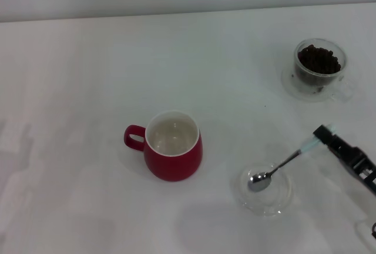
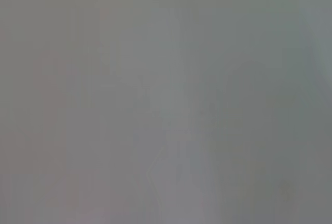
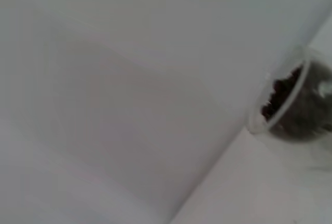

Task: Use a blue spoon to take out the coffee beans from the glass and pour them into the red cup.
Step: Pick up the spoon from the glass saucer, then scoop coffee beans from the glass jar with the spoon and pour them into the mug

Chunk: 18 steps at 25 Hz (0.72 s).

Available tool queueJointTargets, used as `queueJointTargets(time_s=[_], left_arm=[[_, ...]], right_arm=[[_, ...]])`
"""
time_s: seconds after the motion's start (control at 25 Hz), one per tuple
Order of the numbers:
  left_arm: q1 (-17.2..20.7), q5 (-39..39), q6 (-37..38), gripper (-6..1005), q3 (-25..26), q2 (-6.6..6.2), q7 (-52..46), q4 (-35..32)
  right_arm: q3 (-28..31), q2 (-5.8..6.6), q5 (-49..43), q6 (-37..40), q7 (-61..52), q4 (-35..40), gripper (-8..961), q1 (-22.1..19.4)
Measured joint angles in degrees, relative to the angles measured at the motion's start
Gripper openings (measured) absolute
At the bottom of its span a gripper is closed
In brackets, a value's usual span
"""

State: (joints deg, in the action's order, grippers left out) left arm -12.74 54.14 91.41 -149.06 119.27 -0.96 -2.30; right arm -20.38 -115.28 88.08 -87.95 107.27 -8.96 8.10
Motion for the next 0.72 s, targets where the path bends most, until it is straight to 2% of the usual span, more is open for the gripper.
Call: queueJointTargets(time_s=[0.36,0.72], left_arm=[[0.0,0.0,0.1,506,0.0,0.0,0.0,-0.11],[0.0,-0.08,0.05,507,-0.09,0.01,0.0,-0.26]], right_arm=[[2.62,0.15,0.96,-4.55,-1.36,5.6,146,0.8],[6.2,0.26,1.36,-4.18,-0.99,12.96,145,5.76]])
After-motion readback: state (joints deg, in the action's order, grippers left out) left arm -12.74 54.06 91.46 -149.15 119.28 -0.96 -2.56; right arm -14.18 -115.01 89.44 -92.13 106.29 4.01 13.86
